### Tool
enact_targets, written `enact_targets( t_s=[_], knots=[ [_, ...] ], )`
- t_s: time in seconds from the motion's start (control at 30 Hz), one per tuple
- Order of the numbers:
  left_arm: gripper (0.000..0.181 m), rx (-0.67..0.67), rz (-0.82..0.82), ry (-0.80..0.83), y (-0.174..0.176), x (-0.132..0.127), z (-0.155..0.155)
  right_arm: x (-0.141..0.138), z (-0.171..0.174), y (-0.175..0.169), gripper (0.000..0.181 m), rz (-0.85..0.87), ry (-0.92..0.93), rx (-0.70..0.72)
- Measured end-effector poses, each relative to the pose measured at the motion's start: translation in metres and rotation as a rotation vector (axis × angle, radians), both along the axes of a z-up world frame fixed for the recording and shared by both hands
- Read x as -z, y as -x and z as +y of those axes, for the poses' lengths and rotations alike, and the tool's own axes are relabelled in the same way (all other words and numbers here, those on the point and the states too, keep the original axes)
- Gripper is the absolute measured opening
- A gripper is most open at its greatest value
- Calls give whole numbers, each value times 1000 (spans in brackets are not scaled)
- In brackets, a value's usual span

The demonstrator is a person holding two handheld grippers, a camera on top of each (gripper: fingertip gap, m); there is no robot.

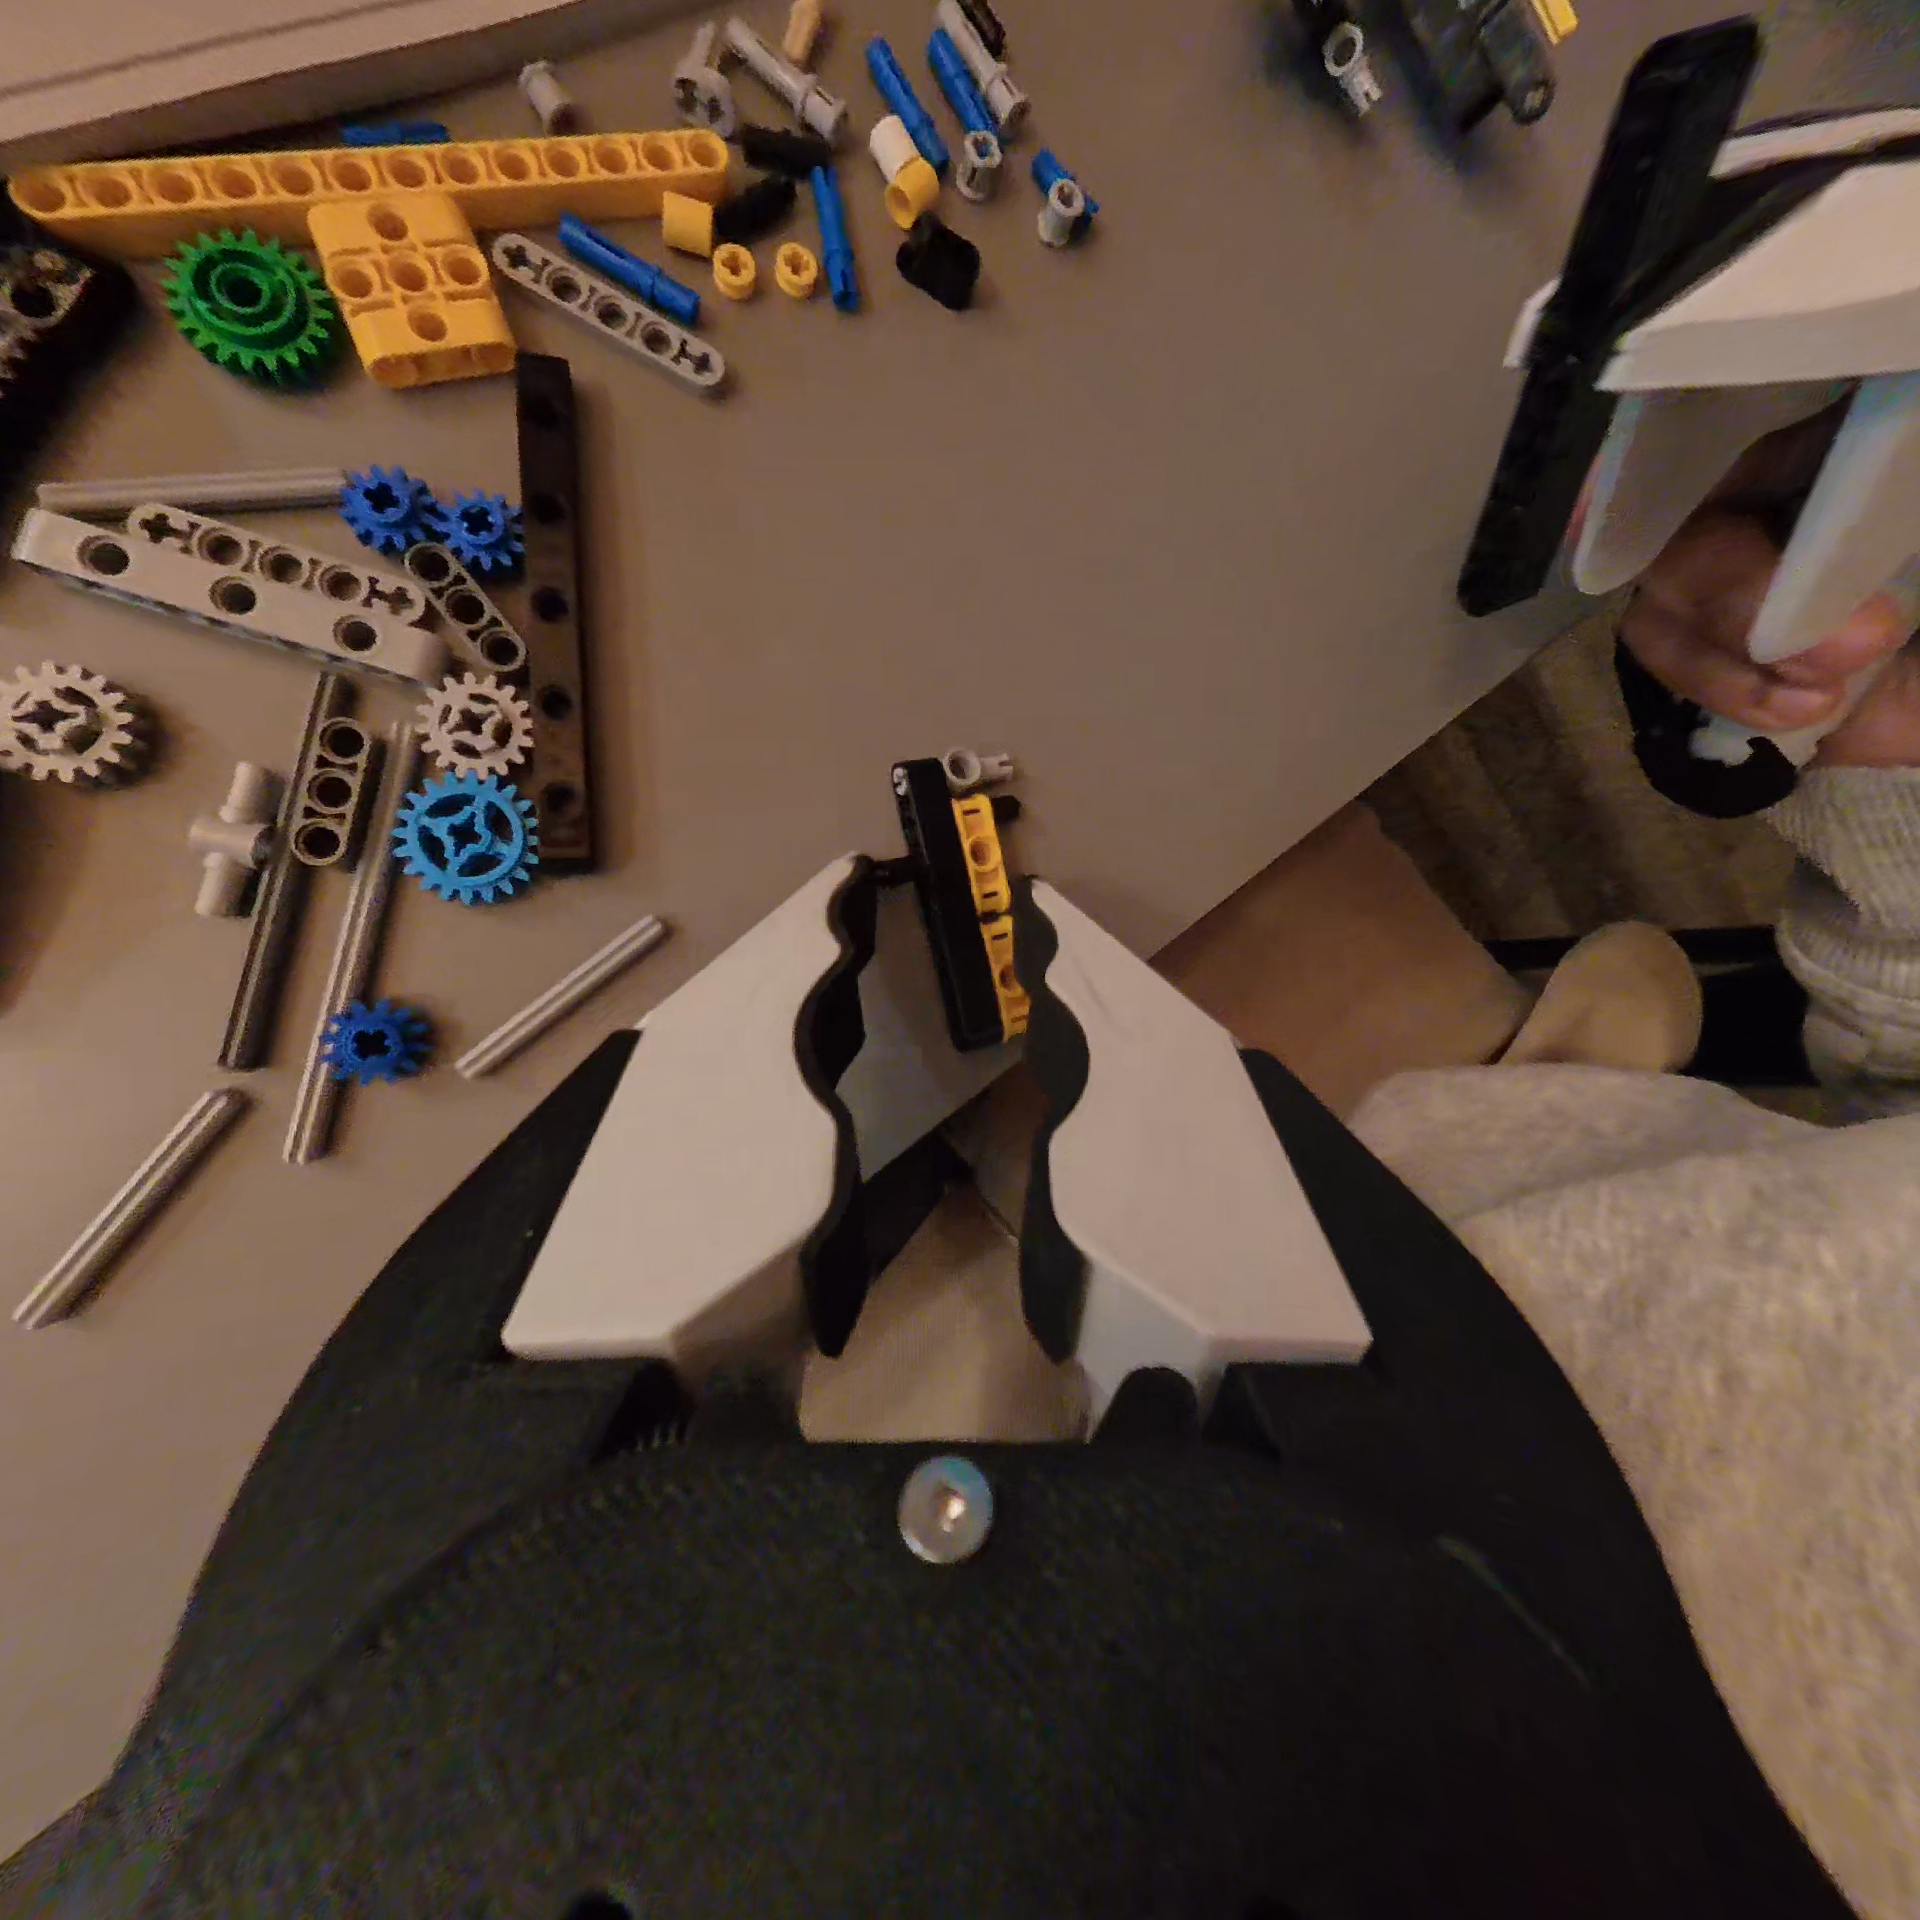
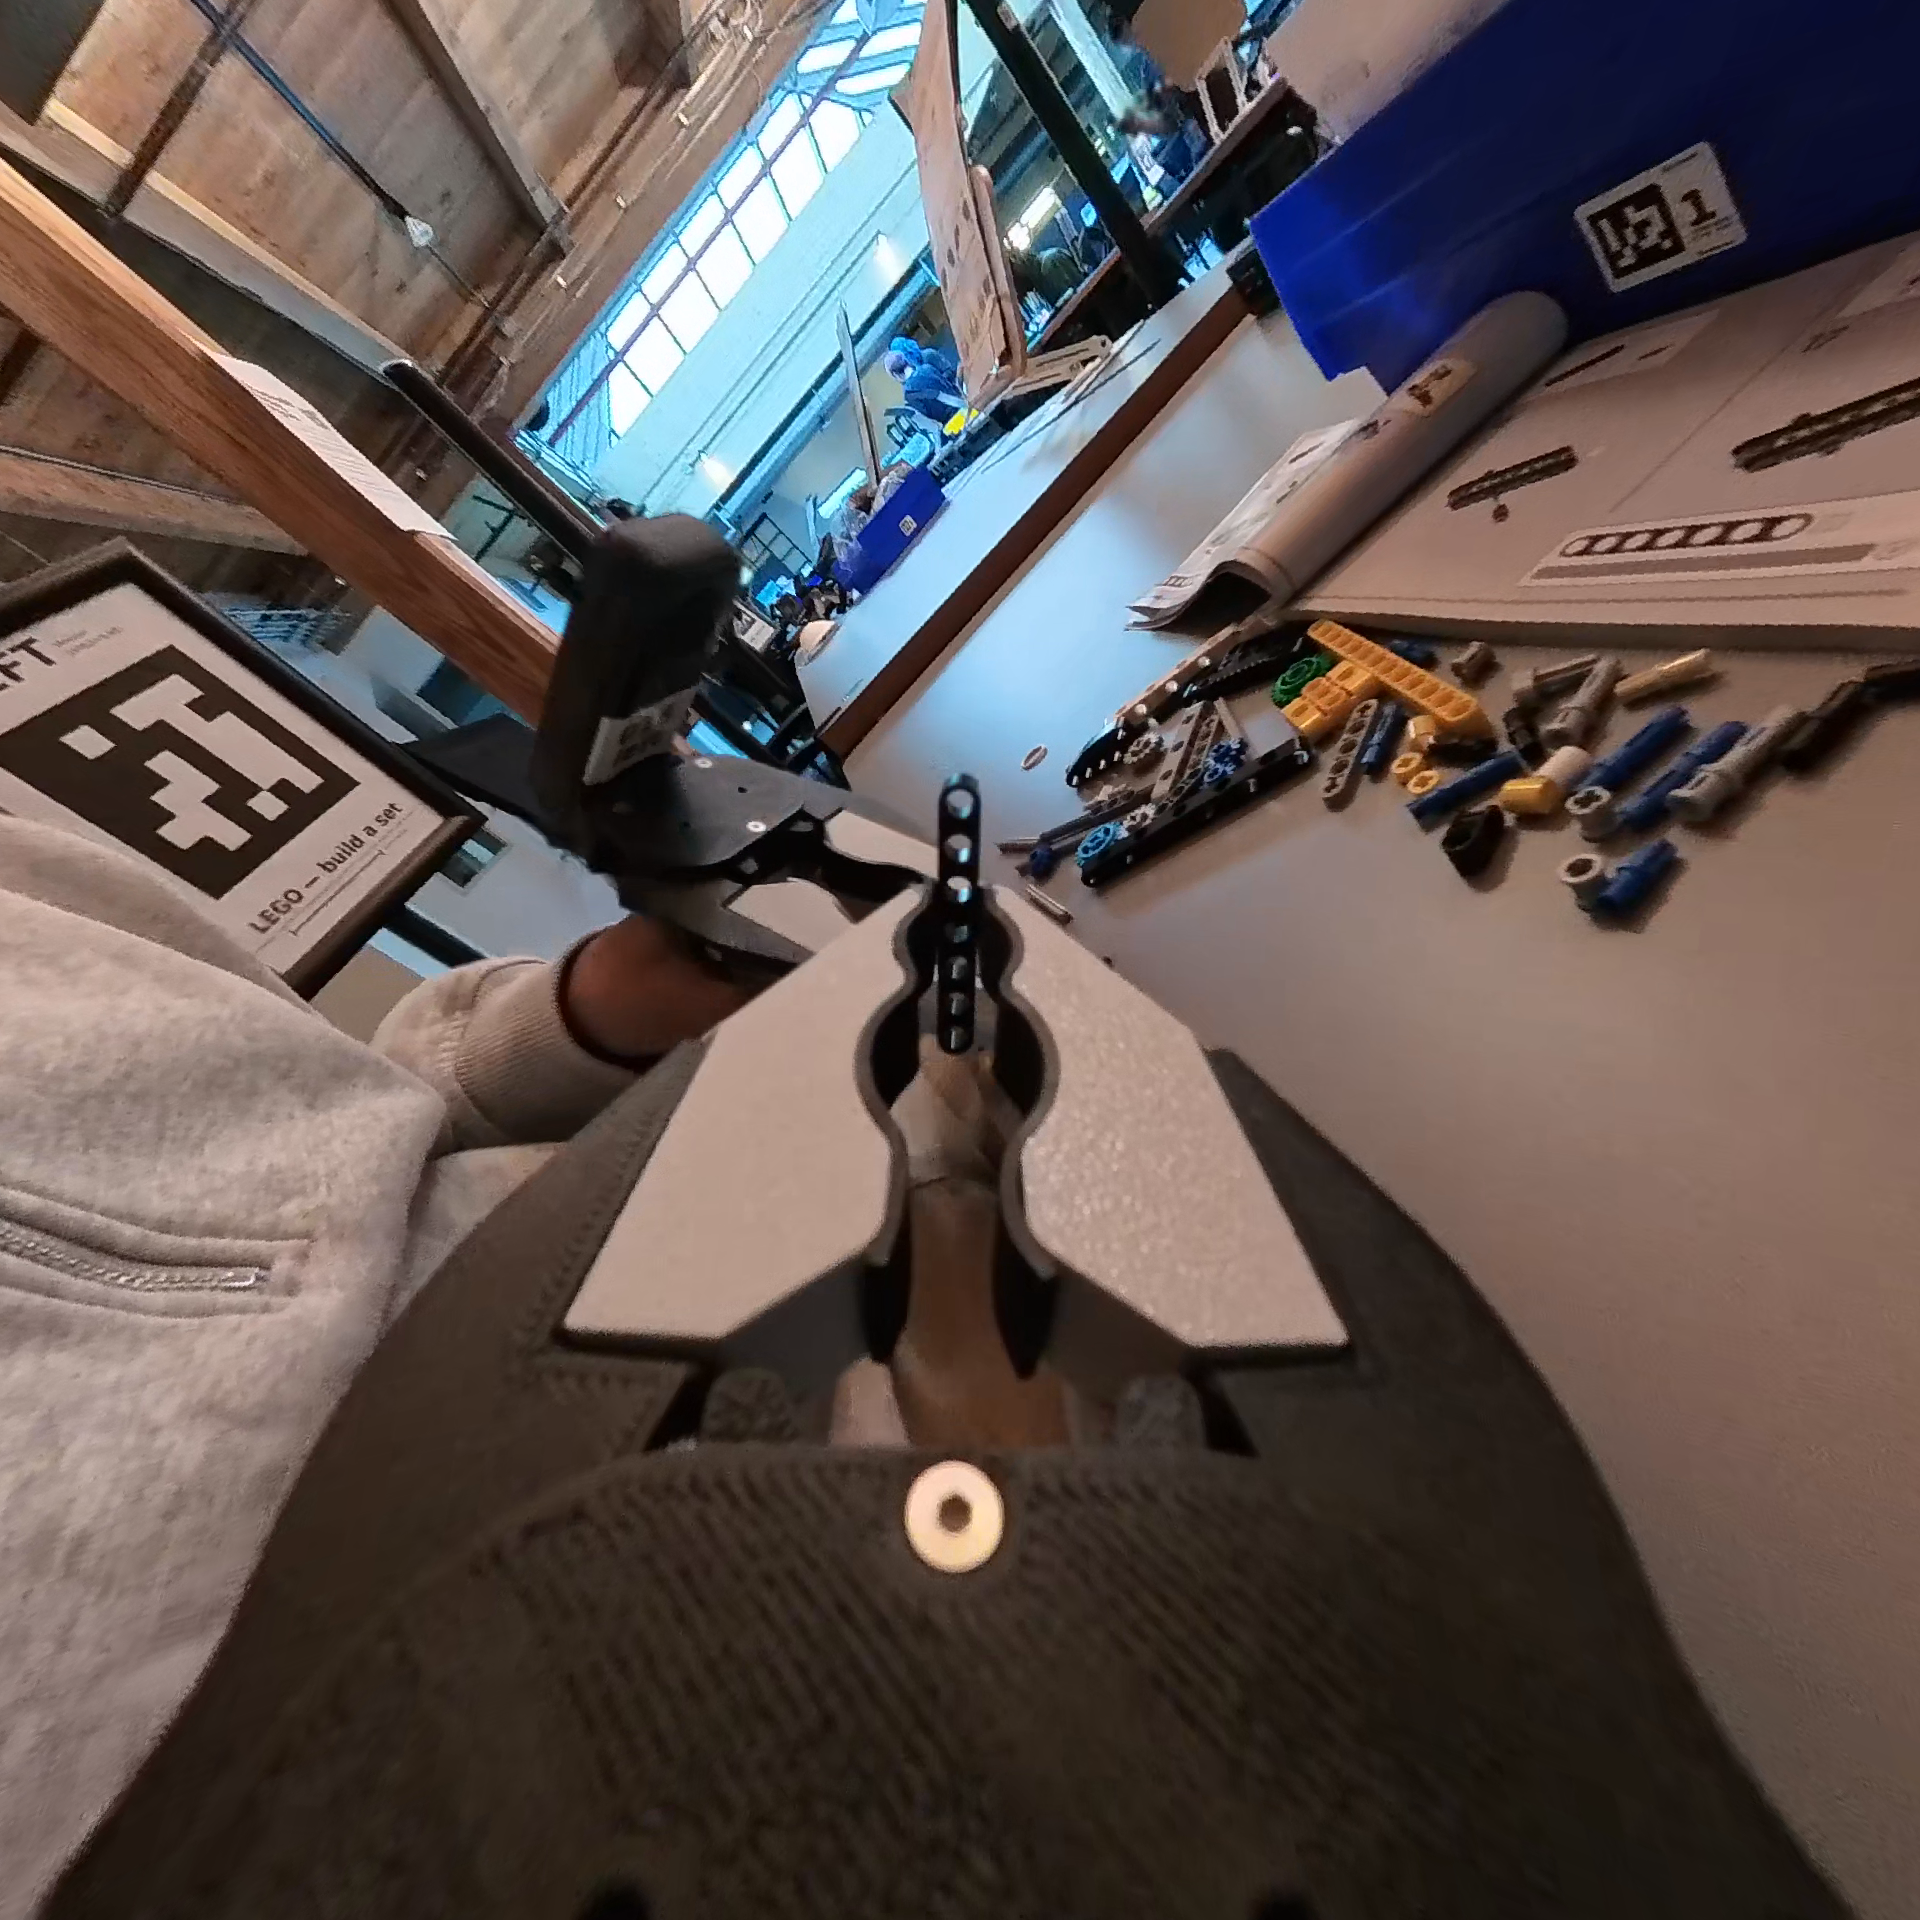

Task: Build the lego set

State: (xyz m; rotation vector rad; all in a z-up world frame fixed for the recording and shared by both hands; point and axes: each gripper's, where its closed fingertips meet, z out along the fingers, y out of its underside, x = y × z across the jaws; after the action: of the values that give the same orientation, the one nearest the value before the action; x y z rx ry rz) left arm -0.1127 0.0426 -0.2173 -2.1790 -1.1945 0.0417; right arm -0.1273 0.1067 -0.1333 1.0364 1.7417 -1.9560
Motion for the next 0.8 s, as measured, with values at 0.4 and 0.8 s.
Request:
enact_targets(
  t_s=[0.4, 0.8],
  knots=[
    [25, -67, -28, -171, -12, -8, 3, 43, -9, -4, 5, -112, -198, -18],
    [25, -127, 150, -455, 5, -58, 17, 23, -28, -8, 5, -194, 31, 18]
  ],
)
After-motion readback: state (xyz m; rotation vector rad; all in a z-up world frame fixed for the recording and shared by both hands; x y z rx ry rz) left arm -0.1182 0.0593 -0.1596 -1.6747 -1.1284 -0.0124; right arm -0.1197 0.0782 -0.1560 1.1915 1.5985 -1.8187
